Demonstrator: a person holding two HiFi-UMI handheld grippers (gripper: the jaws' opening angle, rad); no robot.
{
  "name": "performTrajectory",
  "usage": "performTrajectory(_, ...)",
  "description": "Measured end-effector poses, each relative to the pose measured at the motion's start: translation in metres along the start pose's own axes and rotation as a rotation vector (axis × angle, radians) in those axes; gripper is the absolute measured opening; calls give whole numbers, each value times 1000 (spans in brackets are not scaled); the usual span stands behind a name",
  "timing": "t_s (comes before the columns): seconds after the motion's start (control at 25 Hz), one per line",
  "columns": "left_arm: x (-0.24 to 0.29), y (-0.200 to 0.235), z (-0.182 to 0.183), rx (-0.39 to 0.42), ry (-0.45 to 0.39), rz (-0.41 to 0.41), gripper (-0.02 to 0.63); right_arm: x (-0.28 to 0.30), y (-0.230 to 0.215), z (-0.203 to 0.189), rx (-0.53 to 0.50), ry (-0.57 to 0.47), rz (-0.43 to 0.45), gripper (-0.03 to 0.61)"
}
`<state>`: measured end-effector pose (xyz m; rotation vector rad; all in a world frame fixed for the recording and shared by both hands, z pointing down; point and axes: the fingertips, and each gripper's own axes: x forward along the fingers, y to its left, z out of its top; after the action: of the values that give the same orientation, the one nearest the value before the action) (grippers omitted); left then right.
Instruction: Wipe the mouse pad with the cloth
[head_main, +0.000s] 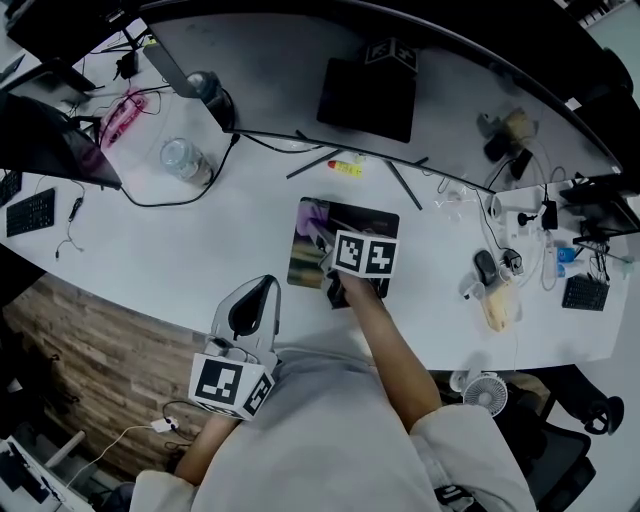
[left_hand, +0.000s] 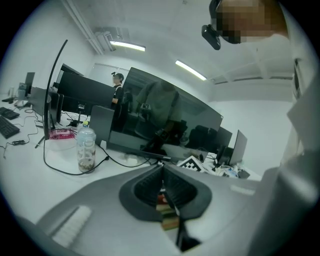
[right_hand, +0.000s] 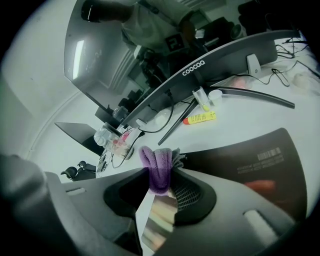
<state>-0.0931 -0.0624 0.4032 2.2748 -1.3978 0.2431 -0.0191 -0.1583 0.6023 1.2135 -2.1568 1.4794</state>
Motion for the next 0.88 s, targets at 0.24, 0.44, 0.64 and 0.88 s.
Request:
performTrajectory(0.24,-1,-5,-1,2,-1,-10,0,-7,-8,1,30,-6,-1,133)
performTrajectory(0.44,1,-11,-4,5,10,-24,0,-13,-15,1,39,-10,-2,133)
performTrajectory(0.64,2,-14,-8,5,19,-35,0,-17,-20,1,50,-10,0,133)
performTrajectory(0.88,4,-19,-10,0,26,-48,0,-27,-31,3,60,-4,-12,134)
